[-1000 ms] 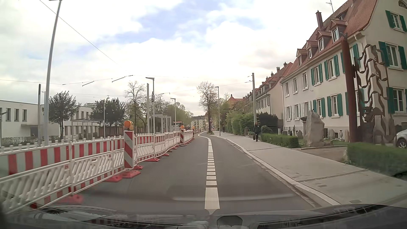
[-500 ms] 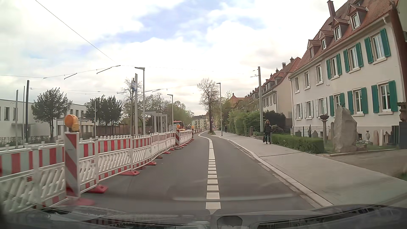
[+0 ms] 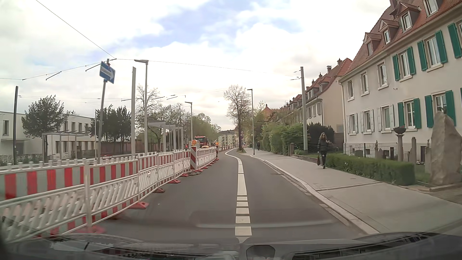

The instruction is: Follow the waypoints while adhering to traffic rules and regulations

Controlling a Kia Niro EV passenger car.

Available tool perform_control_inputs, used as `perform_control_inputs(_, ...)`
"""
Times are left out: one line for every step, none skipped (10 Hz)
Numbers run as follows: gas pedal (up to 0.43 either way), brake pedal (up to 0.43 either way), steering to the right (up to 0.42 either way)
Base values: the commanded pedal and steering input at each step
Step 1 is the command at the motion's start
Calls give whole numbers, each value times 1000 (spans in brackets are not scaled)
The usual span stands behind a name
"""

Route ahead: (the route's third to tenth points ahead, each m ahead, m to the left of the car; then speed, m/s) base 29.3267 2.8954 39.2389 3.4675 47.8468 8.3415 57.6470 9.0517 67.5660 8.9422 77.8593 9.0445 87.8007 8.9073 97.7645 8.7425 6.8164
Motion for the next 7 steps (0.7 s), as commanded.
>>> perform_control_inputs(79, 0, -4)
perform_control_inputs(79, 0, -4)
perform_control_inputs(79, 0, -3)
perform_control_inputs(79, 0, -1)
perform_control_inputs(79, 0, 0)
perform_control_inputs(79, 0, 1)
perform_control_inputs(79, 0, 1)
